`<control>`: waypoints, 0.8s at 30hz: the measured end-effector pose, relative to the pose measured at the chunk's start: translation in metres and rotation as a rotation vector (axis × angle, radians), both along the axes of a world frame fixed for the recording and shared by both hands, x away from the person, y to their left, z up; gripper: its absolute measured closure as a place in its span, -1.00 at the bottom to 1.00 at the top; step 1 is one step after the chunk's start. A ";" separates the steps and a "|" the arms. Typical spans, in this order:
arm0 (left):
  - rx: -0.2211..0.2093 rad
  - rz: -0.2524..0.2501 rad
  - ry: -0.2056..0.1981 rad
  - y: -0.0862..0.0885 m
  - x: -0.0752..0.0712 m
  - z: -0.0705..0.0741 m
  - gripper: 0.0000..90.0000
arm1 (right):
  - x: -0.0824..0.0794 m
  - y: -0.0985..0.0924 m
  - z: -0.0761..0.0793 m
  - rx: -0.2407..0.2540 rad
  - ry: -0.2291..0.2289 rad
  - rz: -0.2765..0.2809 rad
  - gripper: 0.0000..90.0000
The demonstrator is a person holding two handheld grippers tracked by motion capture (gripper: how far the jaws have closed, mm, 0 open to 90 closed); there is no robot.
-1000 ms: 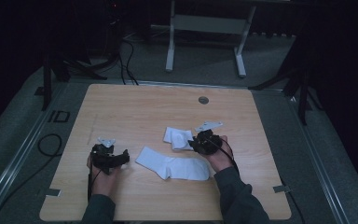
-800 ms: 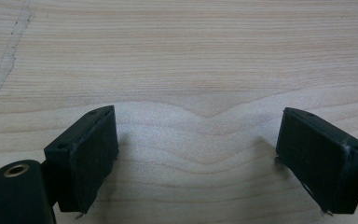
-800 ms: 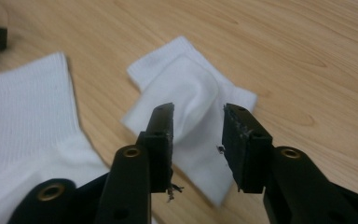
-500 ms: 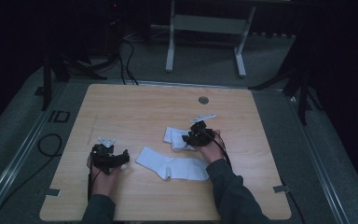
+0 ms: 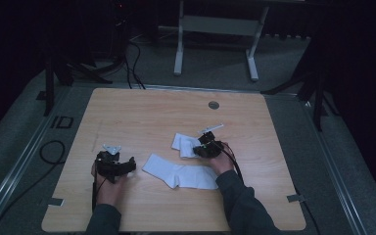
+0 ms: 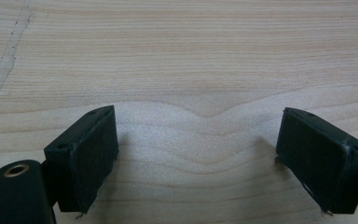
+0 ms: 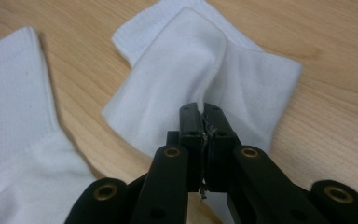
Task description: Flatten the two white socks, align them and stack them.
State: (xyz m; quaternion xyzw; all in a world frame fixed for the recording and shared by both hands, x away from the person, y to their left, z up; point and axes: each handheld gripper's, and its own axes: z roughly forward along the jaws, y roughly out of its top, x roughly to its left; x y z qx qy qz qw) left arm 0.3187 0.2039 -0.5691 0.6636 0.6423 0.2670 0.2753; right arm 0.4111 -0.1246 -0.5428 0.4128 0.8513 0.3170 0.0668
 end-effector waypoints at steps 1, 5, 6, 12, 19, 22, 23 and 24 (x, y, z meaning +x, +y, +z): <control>0.000 0.000 0.000 0.000 0.000 0.000 -0.72 | -0.001 0.001 0.000 0.002 -0.003 0.007 0.95; 0.000 0.000 0.000 0.000 0.000 0.000 -0.72 | -0.007 0.005 -0.001 0.007 -0.005 0.019 0.95; 0.000 0.000 0.000 0.000 0.000 0.000 -0.72 | -0.008 0.007 -0.002 0.010 -0.005 0.023 0.95; 0.000 0.000 0.000 0.000 0.000 0.000 -0.72 | -0.013 0.015 -0.002 0.022 0.002 0.053 0.96; 0.002 -0.006 0.001 0.000 0.000 0.000 -0.72 | -0.018 0.011 0.011 0.127 -0.004 0.049 0.97; 0.002 -0.006 0.001 -0.001 0.000 0.000 -0.72 | -0.020 0.006 0.021 0.155 -0.024 0.053 0.97; 0.002 -0.007 0.001 -0.001 0.000 0.000 -0.72 | -0.021 0.005 0.025 0.160 -0.029 0.055 0.97; 0.002 -0.007 0.001 -0.001 0.000 0.000 -0.72 | -0.022 0.003 0.028 0.162 -0.037 0.055 0.97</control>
